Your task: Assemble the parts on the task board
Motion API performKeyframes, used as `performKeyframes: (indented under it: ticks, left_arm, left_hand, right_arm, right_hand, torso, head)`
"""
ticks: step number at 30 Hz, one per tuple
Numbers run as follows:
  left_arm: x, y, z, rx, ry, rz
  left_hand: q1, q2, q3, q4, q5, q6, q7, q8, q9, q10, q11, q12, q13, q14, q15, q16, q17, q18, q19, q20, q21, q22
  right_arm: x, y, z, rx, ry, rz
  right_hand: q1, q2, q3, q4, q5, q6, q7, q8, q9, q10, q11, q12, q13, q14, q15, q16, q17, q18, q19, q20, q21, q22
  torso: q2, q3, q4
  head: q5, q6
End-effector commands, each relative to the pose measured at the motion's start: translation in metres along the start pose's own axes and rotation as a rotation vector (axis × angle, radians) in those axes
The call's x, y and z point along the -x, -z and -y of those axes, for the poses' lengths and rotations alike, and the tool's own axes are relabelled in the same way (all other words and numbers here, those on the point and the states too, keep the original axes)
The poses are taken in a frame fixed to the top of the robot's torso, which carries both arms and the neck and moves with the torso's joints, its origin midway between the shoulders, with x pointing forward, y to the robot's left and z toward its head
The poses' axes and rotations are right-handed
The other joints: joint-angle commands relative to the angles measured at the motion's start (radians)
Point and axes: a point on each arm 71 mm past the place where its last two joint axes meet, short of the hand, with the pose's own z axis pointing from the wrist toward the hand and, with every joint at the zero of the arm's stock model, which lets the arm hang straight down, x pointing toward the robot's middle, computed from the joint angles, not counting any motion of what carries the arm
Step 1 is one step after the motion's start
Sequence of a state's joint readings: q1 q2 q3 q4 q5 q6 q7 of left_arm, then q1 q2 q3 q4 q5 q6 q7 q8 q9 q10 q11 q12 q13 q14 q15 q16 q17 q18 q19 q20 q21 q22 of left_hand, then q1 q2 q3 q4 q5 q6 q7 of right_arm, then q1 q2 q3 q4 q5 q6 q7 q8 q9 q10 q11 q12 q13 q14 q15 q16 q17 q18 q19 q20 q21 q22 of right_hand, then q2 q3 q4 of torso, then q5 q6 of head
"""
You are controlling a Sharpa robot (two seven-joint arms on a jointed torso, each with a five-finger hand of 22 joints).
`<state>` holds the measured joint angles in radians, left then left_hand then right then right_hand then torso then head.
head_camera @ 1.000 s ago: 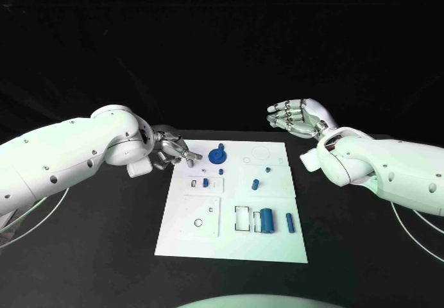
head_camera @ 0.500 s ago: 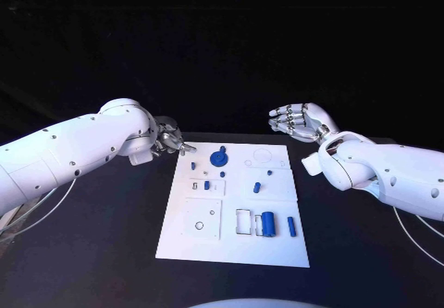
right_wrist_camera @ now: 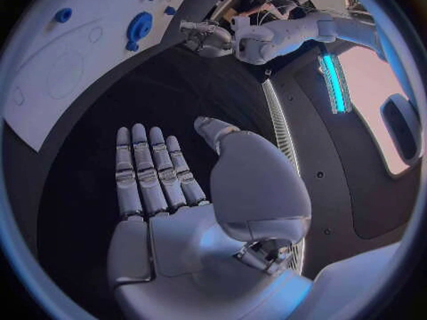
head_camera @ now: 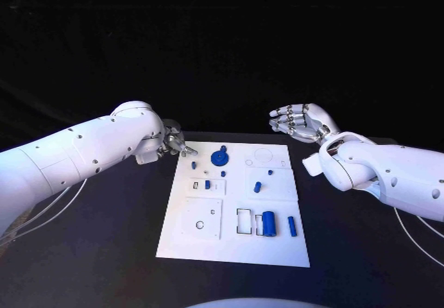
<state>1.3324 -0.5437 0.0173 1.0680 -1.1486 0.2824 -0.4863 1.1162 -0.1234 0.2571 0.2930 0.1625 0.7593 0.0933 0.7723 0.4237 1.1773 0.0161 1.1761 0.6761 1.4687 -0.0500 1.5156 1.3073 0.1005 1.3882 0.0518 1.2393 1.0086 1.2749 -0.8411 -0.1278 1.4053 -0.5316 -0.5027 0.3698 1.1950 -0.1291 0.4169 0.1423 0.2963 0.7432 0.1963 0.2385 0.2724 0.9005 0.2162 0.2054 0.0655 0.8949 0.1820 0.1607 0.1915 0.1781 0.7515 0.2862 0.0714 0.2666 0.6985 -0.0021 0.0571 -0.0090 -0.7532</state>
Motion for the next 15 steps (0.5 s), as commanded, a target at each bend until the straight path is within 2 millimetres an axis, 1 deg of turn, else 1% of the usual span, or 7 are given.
performKeyframes:
  ticks: [1, 9, 12, 15]
  left_arm:
    - [-0.006, -0.004, 0.003, -0.016, -0.011, -0.038]
    - [-0.014, -0.01, 0.005, -0.015, -0.016, -0.07]
    - [-0.015, -0.01, 0.006, -0.014, -0.018, -0.078]
    - [-0.016, -0.011, 0.006, -0.014, -0.02, -0.086]
  left_hand:
    - [-0.006, -0.001, -0.007, 0.001, -0.001, -0.012, 0.001, 0.006, 0.002, -0.007, -0.001, 0.005, 0.0, 0.072, -0.002, 0.004, 0.148, 0.008, 0.0, -0.005, -0.002, 0.002]
    - [-0.008, 0.0, -0.01, 0.002, -0.002, -0.017, 0.002, 0.007, 0.004, -0.008, 0.0, 0.006, 0.001, 0.072, -0.001, 0.004, 0.148, 0.008, 0.0, -0.005, -0.002, 0.003]
    - [-0.008, 0.001, -0.01, 0.002, -0.002, -0.018, 0.002, 0.007, 0.004, -0.008, 0.001, 0.006, 0.001, 0.072, -0.001, 0.005, 0.15, 0.008, 0.0, -0.005, -0.001, 0.004]
    - [-0.008, 0.003, -0.01, 0.001, -0.001, -0.019, 0.002, 0.007, 0.004, -0.007, 0.001, 0.007, 0.002, 0.072, -0.001, 0.006, 0.152, 0.008, 0.001, -0.005, 0.0, 0.006]
  right_arm:
    - [-0.002, 0.0, -0.001, 0.01, -0.004, -0.016]
    - [-0.003, 0.0, -0.001, 0.012, -0.003, -0.018]
    - [-0.003, 0.0, -0.001, 0.012, -0.003, -0.019]
    - [-0.003, 0.0, -0.001, 0.012, -0.004, -0.02]
  right_hand:
    - [-0.006, 0.005, -0.006, -0.002, 0.003, 0.007, 0.085, -0.005, -0.001, 0.002, 0.005, -0.005, -0.001, -0.001, 0.005, -0.006, -0.001, -0.009, -0.006, 0.002, -0.005, -0.001]
    - [-0.006, 0.005, -0.006, -0.002, 0.003, 0.007, 0.085, -0.005, -0.001, 0.002, 0.005, -0.005, -0.001, -0.001, 0.005, -0.006, -0.001, -0.009, -0.006, 0.002, -0.005, -0.001]
    - [-0.006, 0.005, -0.006, -0.002, 0.003, 0.007, 0.085, -0.005, -0.001, 0.002, 0.005, -0.005, -0.001, -0.001, 0.005, -0.006, -0.001, -0.009, -0.006, 0.002, -0.005, -0.001]
    - [-0.006, 0.005, -0.006, -0.002, 0.003, 0.007, 0.085, -0.005, -0.001, 0.002, 0.005, -0.005, -0.001, -0.001, 0.005, -0.006, -0.001, -0.009, -0.006, 0.002, -0.005, -0.001]
  torso:
    - [0.0, 0.0012, 0.0007]
    - [0.0, 0.0012, 0.0001]
    - [0.0, 0.0014, 0.0]
    - [-0.002, 0.0024, 0.0012]
  head:
    - [-0.001, -0.002]
    - [-0.006, -0.006]
    - [-0.005, -0.007]
    - [-0.005, -0.01]
